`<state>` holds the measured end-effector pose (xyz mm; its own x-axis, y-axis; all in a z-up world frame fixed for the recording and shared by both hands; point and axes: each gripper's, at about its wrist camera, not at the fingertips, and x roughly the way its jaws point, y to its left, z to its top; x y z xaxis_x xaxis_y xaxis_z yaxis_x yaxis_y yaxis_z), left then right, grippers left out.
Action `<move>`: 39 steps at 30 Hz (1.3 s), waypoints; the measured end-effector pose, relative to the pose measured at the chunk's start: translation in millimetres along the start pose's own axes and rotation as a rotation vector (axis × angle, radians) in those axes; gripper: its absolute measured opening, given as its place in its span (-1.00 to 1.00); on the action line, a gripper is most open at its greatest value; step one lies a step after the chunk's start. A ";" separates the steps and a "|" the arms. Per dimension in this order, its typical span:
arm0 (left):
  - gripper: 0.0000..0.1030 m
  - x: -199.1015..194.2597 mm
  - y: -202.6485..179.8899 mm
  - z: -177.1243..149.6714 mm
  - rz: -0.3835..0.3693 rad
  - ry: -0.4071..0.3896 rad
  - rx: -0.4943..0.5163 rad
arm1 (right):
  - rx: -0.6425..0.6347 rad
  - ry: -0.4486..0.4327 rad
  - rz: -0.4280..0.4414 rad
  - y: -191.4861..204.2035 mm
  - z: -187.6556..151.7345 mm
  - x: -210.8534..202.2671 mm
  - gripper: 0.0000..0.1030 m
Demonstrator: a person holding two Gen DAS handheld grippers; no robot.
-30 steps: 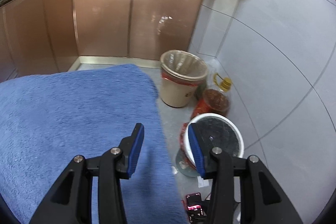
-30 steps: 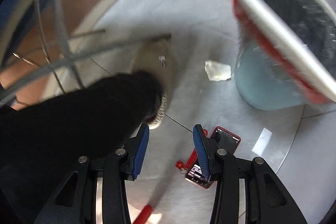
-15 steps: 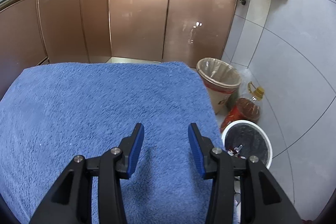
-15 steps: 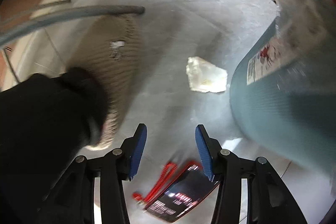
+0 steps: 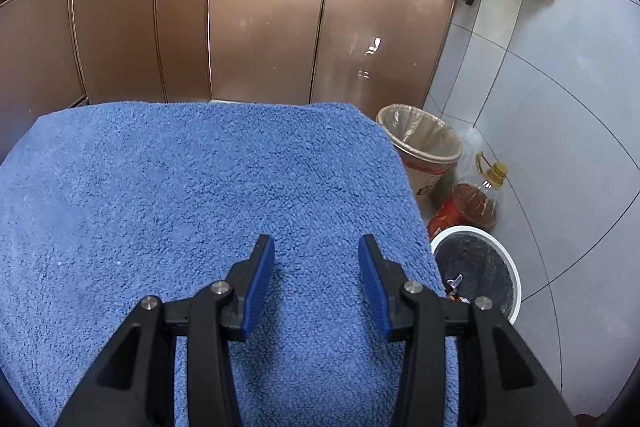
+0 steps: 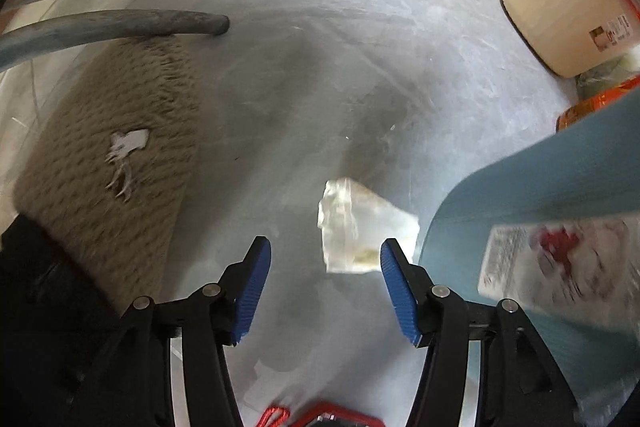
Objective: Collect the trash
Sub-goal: 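Grasp the clear plastic scrap on the floor with right tool, then lift the plastic scrap with right tool and release it into the bin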
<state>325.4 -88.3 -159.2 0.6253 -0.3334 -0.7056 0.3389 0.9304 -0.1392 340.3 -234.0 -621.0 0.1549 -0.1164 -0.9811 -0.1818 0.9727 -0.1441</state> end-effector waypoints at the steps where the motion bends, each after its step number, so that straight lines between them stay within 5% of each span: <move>1: -0.19 1.0 0.5 0.2 0.000 0.003 0.000 | 0.006 0.002 -0.002 -1.2 2.0 2.7 0.09; 15: -0.19 9.3 -0.7 1.7 -0.008 0.030 -0.006 | 0.188 0.057 0.106 -21.0 2.4 38.3 0.23; 18: -0.19 10.3 1.1 2.3 -0.009 0.032 -0.012 | 0.177 0.048 0.117 -20.9 1.1 33.9 -0.05; 20: -0.19 11.1 1.9 2.6 -0.011 0.034 -0.015 | 0.184 0.047 0.116 -15.2 -6.4 25.0 -0.58; 25: -0.19 11.9 3.2 3.4 -0.014 0.038 -0.018 | 0.203 0.071 0.176 -20.6 -18.6 17.6 -0.90; 32: -0.19 12.6 7.7 3.4 -0.030 0.042 -0.040 | 0.198 -0.034 0.238 -12.7 -45.2 -45.7 -0.91; 39: -0.19 8.9 12.0 1.7 -0.043 0.039 -0.051 | 0.243 -0.169 0.327 -18.8 -97.9 -151.2 -0.91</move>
<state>336.3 -80.4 -165.9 0.5826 -0.3681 -0.7246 0.3283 0.9222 -0.2046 225.2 -254.3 -482.6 0.2877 0.2207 -0.9319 -0.0175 0.9741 0.2252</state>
